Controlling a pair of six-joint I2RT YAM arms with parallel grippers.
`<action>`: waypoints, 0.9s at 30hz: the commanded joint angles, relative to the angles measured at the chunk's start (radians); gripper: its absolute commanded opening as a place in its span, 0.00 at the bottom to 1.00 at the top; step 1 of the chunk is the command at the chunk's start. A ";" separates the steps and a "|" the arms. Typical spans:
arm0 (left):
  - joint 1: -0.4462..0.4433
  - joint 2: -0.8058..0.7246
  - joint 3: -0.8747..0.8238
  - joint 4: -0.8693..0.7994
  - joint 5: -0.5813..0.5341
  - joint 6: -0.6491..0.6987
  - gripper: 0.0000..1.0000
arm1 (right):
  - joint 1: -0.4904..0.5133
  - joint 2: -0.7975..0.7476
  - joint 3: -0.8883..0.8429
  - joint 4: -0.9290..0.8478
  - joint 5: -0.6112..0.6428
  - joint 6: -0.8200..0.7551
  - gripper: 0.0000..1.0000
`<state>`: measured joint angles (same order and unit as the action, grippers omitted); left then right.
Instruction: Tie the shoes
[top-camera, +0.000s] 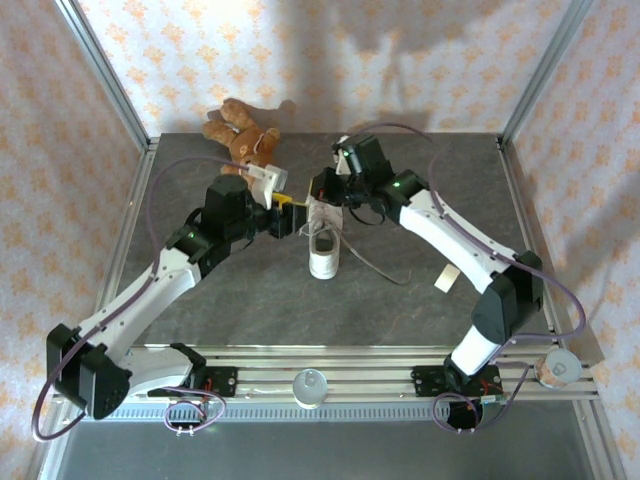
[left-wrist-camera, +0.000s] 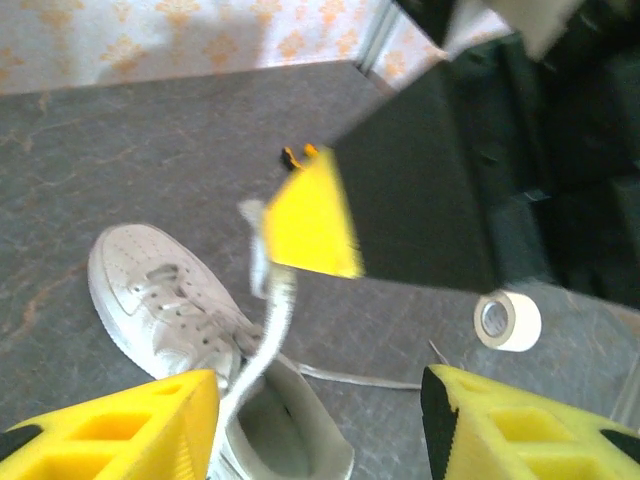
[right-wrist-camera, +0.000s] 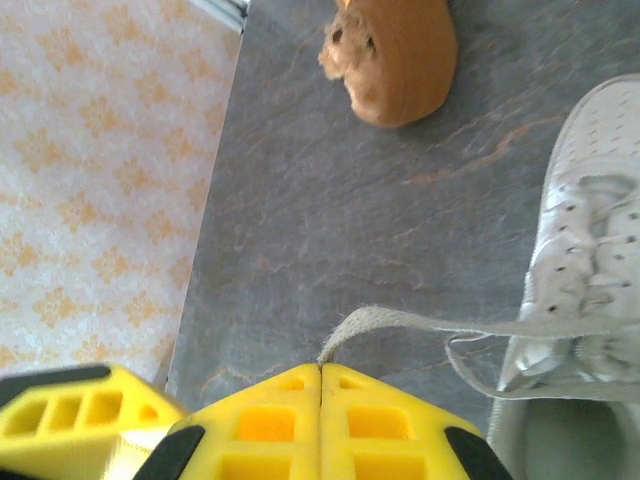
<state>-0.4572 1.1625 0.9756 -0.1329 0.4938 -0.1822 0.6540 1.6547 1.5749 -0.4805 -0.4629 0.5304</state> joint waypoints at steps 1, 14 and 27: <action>0.000 -0.079 -0.120 0.184 0.047 0.035 0.56 | 0.005 0.028 0.041 0.006 0.031 0.030 0.00; 0.055 0.037 -0.184 0.345 0.090 0.020 0.56 | 0.031 0.018 0.045 -0.015 -0.005 0.010 0.00; 0.065 0.119 -0.141 0.342 0.095 0.022 0.00 | 0.024 0.006 0.025 0.003 -0.044 -0.054 0.15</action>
<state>-0.4076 1.2930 0.8013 0.2012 0.5949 -0.1749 0.6800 1.6932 1.6009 -0.4854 -0.4965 0.5171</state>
